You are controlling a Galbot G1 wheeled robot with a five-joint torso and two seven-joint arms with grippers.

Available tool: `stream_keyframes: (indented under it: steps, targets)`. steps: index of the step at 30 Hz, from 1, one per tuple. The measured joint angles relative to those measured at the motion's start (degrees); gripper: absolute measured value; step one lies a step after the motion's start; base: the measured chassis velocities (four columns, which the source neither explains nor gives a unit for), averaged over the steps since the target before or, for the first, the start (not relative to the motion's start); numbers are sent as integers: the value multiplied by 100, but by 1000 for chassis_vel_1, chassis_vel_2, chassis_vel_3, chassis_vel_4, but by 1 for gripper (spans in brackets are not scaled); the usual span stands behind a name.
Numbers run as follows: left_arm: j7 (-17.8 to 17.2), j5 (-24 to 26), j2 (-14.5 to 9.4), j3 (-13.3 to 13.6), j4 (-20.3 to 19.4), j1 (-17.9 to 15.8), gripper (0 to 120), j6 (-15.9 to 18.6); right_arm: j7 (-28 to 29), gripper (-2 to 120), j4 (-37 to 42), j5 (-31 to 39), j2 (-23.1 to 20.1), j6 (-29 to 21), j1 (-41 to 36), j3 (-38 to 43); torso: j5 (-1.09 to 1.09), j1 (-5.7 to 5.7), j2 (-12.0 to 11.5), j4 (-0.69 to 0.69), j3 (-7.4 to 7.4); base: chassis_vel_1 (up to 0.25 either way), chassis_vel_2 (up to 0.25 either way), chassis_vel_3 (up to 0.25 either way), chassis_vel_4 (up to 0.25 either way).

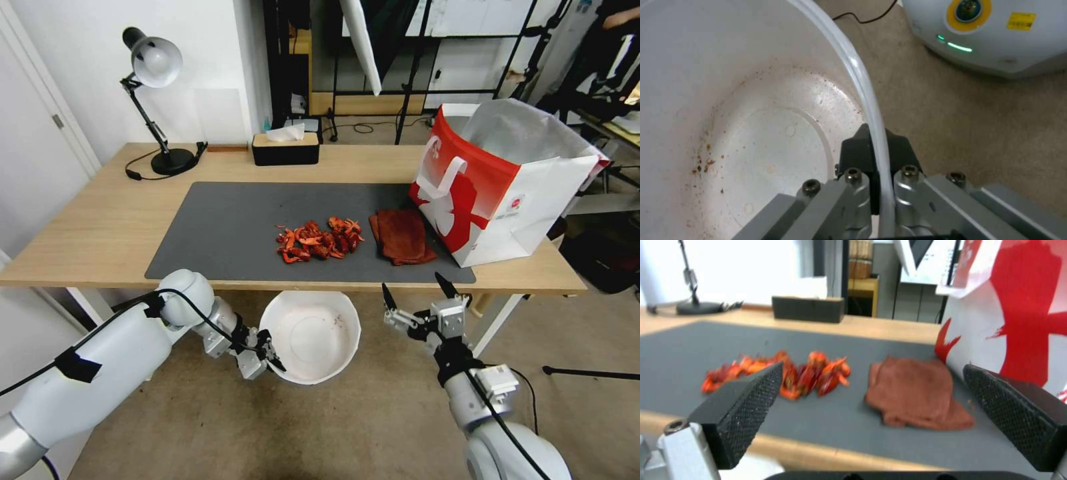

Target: Sweep shrimp from table into container with towel, then put container into takeout bag.

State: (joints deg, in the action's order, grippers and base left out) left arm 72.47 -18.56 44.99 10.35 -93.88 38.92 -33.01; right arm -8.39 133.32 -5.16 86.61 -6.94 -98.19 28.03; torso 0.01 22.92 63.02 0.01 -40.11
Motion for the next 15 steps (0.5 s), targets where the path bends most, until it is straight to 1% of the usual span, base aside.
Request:
stream_keyframes:
  steps: [6,9,10,13,14,15]
  targets:
    - [-12,58,100,78,-37,-91,0,58,17,100,-127,254,-49,-84,316,11,0,0,0,-1,0,0,0,0,0]
    - [-17,62,176,113,-57,-143,0,107,156,100,-274,549,-52,-193,722,29,-1,0,0,-1,0,0,0,0,0]
    - [-17,62,176,113,-57,-143,0,107,156,100,-274,549,-52,-193,722,29,-1,0,0,-1,0,0,0,0,0]
    - [-41,84,205,115,12,-240,0,114,351,100,-568,1037,-268,-401,1212,57,0,0,0,-1,0,0,0,0,0]
    - [-41,84,205,115,12,-240,0,114,351,100,-568,1037,-268,-401,1212,57,0,0,0,-1,0,0,0,0,0]
    - [-44,85,205,115,17,-245,0,114,382,100,-768,1243,-391,-458,1424,76,0,1,0,-1,0,0,0,0,0]
